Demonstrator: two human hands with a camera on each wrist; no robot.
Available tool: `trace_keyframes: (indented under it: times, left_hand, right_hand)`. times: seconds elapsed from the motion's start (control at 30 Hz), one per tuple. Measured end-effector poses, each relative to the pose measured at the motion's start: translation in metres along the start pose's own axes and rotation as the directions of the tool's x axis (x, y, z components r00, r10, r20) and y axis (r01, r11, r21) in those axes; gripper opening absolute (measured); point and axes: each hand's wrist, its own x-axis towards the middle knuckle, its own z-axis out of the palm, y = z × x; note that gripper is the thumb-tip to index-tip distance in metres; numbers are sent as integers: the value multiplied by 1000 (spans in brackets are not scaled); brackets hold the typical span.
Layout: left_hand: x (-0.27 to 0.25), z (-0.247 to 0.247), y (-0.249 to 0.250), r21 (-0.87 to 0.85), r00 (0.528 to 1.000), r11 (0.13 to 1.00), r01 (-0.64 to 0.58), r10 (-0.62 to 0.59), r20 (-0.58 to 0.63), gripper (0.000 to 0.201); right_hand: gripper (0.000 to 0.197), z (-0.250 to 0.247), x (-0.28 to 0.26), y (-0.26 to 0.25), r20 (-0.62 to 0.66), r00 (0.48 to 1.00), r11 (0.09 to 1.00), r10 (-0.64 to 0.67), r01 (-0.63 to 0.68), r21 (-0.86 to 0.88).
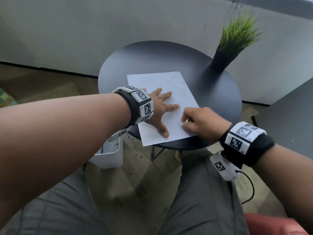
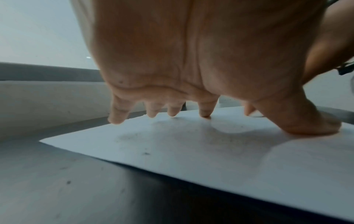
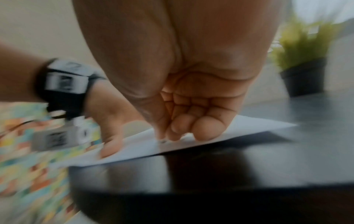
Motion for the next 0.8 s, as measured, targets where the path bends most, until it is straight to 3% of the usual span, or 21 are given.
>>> trace_keyframes:
  times: [0.1, 0.13, 0.27, 0.43, 0.47, 0.53, 0.6, 0.73, 0.8]
  left_hand:
    - [2, 1, 2, 15, 1000, 1000, -3, 3, 6, 121]
    - [2, -1, 3, 21, 1000, 1000, -4, 4, 16, 118]
    - [-1, -6, 10, 8, 998, 1000, 0, 0, 56, 110]
    - [-2, -9, 11, 13, 998, 1000, 1, -1, 63, 109]
    - [-2, -9, 11, 18, 998, 1000, 3, -4, 65, 109]
    - [-1, -8, 11, 24, 997, 1000, 8, -10, 72, 110]
    - [-1, -7, 11, 28, 997, 1000, 7, -9, 78, 111]
    - [-2, -8, 10, 25, 997, 1000, -2, 0, 83, 109]
    - [-1, -8, 10, 31, 996, 1000, -7, 4, 84, 109]
  right_hand:
    - [11, -5, 6, 19, -103, 971, 976, 216, -211, 56]
    - [12, 1, 3, 15, -106, 974, 979, 202, -198, 50]
    - [9, 20, -23, -19, 36, 996, 996, -81, 80, 31]
    - [12, 1, -9, 18, -99, 966, 969, 238, -229, 89]
    - [13, 6, -10, 14, -98, 973, 977, 208, -201, 74]
    - [12, 21, -18, -13, -14, 1000, 999, 25, -25, 28]
    - [12, 23, -25, -26, 56, 994, 995, -94, 92, 30]
    - [11, 1, 2, 7, -74, 980, 981, 184, -179, 72]
    - [11, 6, 3, -1, -80, 983, 986, 165, -161, 52]
